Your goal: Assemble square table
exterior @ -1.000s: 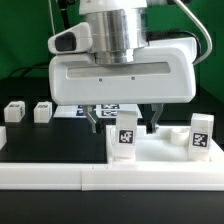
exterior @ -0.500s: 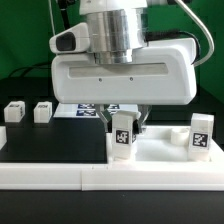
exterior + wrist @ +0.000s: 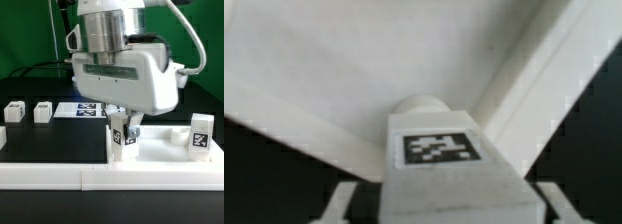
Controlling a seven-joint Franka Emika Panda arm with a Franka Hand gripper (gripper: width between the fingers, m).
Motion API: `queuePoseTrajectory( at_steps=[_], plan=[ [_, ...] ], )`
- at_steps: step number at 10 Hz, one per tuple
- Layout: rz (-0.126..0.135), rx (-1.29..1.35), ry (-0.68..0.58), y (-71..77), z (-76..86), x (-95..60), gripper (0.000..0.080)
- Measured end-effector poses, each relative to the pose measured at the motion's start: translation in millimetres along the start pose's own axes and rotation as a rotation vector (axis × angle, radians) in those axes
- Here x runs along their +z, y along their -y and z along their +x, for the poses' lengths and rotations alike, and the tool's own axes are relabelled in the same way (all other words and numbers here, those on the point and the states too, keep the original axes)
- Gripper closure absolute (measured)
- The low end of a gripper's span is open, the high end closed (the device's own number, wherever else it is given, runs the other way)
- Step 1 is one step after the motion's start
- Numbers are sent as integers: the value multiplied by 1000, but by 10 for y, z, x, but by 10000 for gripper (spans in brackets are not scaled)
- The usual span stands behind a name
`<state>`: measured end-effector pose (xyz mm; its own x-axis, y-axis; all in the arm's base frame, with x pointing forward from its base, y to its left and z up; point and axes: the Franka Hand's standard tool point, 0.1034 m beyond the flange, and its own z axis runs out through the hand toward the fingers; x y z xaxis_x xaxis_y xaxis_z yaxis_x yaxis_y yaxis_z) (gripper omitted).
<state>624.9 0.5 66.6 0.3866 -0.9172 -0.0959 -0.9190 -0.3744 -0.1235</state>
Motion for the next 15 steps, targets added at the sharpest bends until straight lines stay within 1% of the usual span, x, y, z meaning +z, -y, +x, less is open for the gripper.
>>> queuePoseTrajectory(
  at_steps=[1,2,4,5,6,7,8,9,10,11,13,14,15],
  plan=[
    [10,197,13,-7,15,1,508],
    [16,304,25,-14,24,1,508],
    [9,463,35,-7,4,-2,508],
    [9,502,36,-8,3,0,508],
    [10,473,35,-8,2,1,503],
    [10,403,34,-11,7,0,503],
    [14,205,32,-23,36,-4,293],
    [16,9,30,-30,56,-14,293],
    [0,-175,41,-33,20,-26,176],
    [2,-213,40,-34,25,-20,158],
    [4,-365,39,-39,29,-18,151],
    [-2,-480,34,-39,27,-21,150],
    [-19,-682,16,-24,11,-28,150]
  ],
)
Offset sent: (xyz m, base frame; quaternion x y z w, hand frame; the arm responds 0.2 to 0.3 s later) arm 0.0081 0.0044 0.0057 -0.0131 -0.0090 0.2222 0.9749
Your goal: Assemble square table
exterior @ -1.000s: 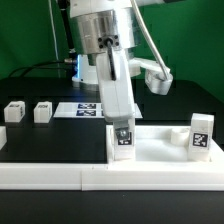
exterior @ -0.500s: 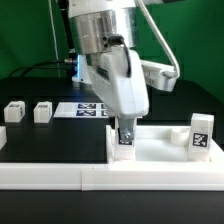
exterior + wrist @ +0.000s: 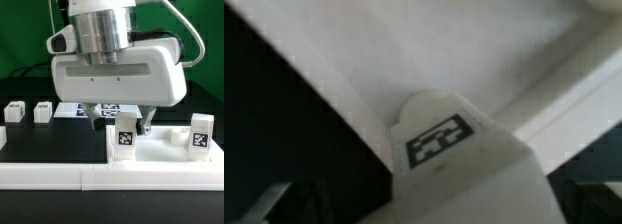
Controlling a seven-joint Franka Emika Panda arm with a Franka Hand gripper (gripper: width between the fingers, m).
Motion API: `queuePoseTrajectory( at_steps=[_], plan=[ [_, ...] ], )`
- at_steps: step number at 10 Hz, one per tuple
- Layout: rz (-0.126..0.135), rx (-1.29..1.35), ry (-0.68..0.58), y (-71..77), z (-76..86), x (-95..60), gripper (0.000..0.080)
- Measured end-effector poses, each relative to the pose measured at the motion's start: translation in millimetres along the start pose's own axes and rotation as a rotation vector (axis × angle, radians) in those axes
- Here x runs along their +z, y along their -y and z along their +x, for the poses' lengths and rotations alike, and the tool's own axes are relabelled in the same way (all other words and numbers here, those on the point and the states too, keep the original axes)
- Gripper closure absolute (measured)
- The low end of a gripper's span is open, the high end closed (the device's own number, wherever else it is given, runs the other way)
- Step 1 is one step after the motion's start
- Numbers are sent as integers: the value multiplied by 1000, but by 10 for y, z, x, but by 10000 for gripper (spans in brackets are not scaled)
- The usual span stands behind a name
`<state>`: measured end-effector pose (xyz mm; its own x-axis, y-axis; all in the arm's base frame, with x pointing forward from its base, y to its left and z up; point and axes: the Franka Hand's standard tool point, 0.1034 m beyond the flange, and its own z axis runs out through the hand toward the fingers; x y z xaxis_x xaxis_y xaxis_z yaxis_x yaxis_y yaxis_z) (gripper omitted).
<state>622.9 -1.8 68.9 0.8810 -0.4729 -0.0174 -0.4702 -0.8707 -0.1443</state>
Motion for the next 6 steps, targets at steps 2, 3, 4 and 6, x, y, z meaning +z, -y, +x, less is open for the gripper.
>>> queuePoseTrajectory(
  at_steps=[2,3,4,6],
  plan=[
    [-18,-254,-18,52,-17,19,150],
    [-17,-223,-18,49,-16,22,270],
    [-17,-221,-18,47,-16,23,409],
    [-15,-88,-18,43,-15,24,510]
  ],
)
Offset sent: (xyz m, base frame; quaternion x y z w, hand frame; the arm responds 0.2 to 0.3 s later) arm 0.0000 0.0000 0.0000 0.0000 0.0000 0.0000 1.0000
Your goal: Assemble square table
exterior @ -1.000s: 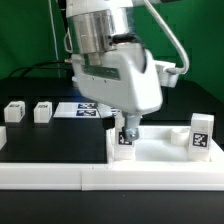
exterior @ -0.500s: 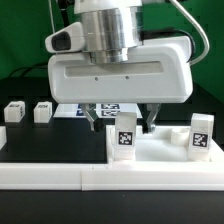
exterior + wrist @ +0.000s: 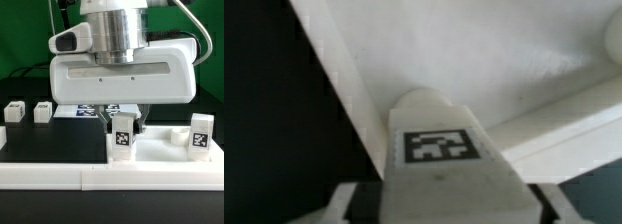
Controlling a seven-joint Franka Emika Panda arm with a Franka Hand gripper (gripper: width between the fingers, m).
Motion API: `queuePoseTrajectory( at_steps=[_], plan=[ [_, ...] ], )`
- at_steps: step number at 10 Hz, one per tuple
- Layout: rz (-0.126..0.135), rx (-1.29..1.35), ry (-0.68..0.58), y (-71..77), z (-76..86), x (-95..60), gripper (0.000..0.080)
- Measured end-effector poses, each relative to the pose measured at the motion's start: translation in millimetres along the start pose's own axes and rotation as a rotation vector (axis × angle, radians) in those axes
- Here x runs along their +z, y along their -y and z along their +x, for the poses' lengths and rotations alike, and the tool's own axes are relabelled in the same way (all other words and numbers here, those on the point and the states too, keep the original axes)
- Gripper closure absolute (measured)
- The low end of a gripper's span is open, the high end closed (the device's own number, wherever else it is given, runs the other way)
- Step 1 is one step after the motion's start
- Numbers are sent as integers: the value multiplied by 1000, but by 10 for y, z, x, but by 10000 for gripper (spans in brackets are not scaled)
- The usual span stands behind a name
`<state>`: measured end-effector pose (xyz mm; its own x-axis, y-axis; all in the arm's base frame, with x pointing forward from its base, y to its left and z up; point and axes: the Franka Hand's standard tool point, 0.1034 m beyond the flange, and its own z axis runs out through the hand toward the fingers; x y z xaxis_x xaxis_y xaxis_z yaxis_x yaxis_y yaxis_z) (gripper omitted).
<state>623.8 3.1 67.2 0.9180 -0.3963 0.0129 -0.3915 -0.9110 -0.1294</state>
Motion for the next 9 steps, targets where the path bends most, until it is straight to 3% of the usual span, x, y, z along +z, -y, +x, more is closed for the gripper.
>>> queuePoseTrajectory(
  at_steps=[2,4,9],
  plan=[
    [0,196,0,-4,2,0,509],
    [-23,673,-18,13,-11,1,509],
    [10,1300,20,9,2,7,509]
  ],
)
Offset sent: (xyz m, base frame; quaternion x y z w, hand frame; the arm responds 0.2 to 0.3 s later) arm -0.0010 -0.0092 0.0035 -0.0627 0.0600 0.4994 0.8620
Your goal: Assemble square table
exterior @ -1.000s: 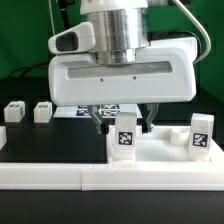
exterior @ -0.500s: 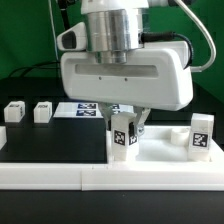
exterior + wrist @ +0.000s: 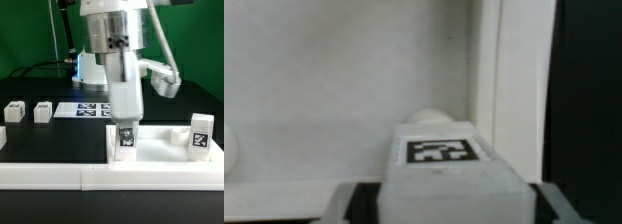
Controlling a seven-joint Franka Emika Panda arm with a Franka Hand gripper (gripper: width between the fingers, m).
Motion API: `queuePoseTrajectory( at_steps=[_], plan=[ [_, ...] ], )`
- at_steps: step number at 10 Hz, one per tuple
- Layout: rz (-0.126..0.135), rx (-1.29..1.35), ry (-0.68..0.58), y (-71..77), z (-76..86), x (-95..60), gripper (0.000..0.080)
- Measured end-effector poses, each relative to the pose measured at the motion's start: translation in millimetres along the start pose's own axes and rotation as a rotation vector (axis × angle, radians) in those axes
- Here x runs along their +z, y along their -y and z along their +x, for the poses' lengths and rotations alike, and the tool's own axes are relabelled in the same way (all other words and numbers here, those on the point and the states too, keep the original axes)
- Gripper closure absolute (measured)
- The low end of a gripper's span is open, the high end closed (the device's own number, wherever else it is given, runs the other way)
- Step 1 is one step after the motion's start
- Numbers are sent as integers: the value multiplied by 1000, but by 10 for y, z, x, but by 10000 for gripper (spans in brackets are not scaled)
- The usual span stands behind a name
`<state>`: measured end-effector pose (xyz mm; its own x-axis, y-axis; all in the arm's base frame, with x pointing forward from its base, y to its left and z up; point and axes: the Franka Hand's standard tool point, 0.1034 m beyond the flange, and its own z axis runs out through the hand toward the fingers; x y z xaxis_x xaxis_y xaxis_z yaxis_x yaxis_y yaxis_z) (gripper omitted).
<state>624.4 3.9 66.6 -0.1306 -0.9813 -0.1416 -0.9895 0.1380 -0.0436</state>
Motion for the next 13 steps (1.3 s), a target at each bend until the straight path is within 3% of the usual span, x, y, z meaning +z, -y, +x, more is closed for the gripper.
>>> queuePoseTrajectory(
  at_steps=[3,4,5,6,7,11,12,13],
  plan=[
    [0,-17,3,-4,-3,4,509],
    [5,-105,-2,4,8,0,353],
    [28,-369,-14,25,50,-10,227],
    [28,-564,-17,9,81,-3,227],
    [23,-656,-18,-7,79,9,166],
    [20,-904,-22,-9,85,13,151],
    [7,-1071,-32,-16,68,18,151],
    [-26,-1410,-50,-20,51,18,151]
  ],
)
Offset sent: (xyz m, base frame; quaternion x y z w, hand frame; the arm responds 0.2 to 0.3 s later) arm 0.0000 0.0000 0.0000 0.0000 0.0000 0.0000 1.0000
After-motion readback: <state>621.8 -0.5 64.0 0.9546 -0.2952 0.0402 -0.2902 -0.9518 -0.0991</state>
